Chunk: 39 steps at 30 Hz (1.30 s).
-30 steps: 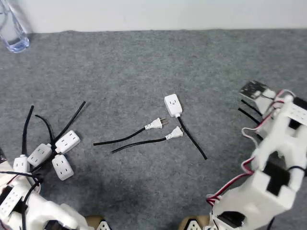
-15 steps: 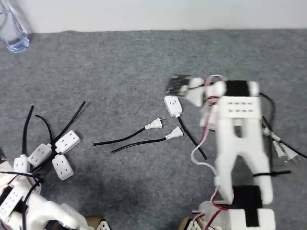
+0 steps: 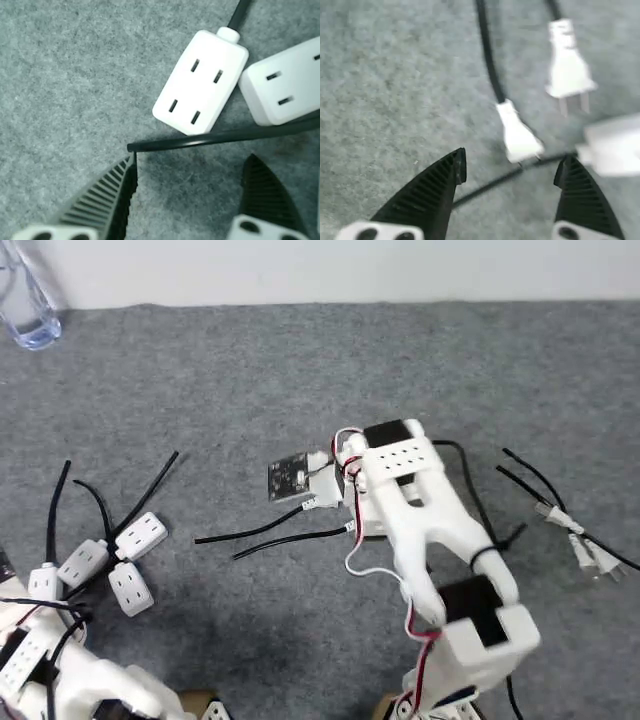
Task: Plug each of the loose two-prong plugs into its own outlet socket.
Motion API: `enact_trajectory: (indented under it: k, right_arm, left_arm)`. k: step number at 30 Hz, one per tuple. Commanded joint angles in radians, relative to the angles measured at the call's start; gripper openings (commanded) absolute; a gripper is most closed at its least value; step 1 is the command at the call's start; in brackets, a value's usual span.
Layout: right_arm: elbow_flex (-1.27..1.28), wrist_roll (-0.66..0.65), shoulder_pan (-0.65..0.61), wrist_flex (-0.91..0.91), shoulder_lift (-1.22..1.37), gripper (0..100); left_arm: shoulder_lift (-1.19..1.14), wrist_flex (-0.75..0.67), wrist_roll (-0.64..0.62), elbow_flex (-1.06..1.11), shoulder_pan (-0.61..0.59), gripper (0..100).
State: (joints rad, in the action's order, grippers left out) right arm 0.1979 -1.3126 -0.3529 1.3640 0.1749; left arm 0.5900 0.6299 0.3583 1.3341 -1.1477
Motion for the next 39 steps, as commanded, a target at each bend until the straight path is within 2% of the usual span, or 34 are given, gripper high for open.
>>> enact_trajectory:
  k: [1, 11, 13, 16, 18, 21, 25, 31, 35, 39]
  right_arm:
    - [-0.094, -0.060, 0.024, -0.004, 0.073, 27.3]
    - [-0.256, -0.086, 0.041, -0.004, 0.315, 26.5]
    - [-0.285, -0.081, 0.058, -0.002, 0.364, 19.1]
    - [-0.338, -0.080, 0.071, 0.047, 0.398, 0.0]
    - [-0.354, -0.083, 0.090, 0.079, 0.401, 4.9]
    - [-0.362, -0.083, 0.119, 0.102, 0.383, 0.6]
    - [-0.376, -0.083, 0.122, 0.205, 0.286, 0.9]
    - [-0.376, -0.077, 0.174, 0.300, -0.033, 0.9]
    - [-0.371, -0.078, 0.306, 0.295, -0.202, 0.9]
    - [-0.374, -0.083, 0.481, 0.260, -0.251, 0.9]
  left_arm:
    - [0.021, -0.018, 0.009, -0.002, 0.002, 32]
    - [0.021, -0.020, 0.009, -0.002, 0.003, 32]
    - [0.021, -0.020, 0.009, -0.002, 0.003, 32]
    - [0.021, -0.020, 0.009, -0.002, 0.003, 32]
    - [0.021, -0.020, 0.009, -0.002, 0.003, 32]
    - [0.021, -0.020, 0.009, -0.002, 0.003, 32]
    - [0.021, -0.020, 0.009, -0.002, 0.003, 32]
    - [0.021, -0.020, 0.009, -0.002, 0.003, 32]
    - [0.021, -0.020, 0.009, -0.002, 0.003, 32]
    - [0.021, -0.020, 0.009, -0.002, 0.003, 32]
